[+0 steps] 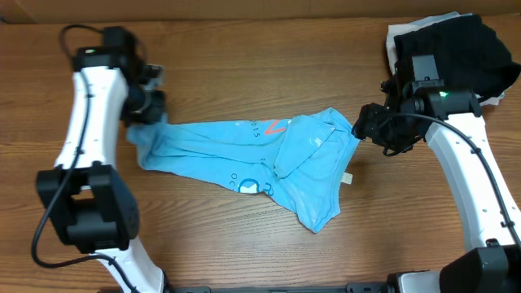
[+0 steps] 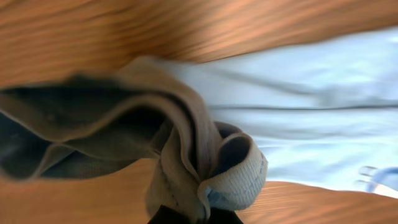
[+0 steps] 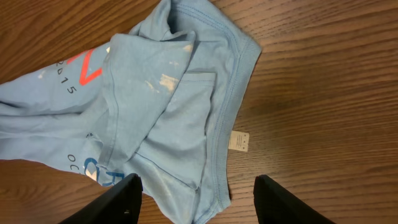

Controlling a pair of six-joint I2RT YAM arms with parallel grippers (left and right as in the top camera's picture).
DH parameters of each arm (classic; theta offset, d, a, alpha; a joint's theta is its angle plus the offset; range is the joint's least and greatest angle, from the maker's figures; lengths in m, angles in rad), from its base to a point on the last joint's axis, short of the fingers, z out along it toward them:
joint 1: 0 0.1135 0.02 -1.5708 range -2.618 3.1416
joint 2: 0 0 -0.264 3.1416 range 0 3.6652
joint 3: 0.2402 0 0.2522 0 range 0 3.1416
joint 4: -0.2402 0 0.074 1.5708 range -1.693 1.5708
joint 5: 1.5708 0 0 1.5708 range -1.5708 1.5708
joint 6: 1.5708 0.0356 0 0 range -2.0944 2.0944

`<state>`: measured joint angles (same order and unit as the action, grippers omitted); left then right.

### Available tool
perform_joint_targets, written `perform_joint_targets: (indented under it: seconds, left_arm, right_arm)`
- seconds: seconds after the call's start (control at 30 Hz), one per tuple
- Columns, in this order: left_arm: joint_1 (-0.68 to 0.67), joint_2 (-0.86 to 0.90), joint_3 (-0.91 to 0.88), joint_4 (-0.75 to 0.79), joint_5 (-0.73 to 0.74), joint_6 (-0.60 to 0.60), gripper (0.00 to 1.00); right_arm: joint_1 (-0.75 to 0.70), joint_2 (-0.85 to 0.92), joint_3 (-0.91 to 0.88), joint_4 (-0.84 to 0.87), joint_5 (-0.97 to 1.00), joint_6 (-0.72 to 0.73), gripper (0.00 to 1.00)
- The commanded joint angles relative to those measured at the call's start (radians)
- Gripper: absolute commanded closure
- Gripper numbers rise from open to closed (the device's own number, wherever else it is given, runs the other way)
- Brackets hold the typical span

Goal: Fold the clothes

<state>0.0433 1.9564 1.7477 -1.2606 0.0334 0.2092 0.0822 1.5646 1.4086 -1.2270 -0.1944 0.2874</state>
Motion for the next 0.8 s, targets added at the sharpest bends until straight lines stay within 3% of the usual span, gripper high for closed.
perform_joint_targets:
  seconds: [0.0,0.43,0.77]
  left_arm:
    - [-0.091,0.002,0.027,-0.003,0.069,0.011,0.96]
    - [-0.368,0.002,-0.047,0.098,0.068,-0.068,0.95]
    - [-0.419,0.002,-0.134,0.115,0.069,-0.069,0.92]
  right_arm:
    - [0.003,0.002,0.017,0.003,0.018,-0.003,0.39]
    - [0.003,0.002,0.017,0.008,0.022,-0.006,0.39]
    - [0.003,0.002,0.016,0.007,0.022,-0.006,0.38]
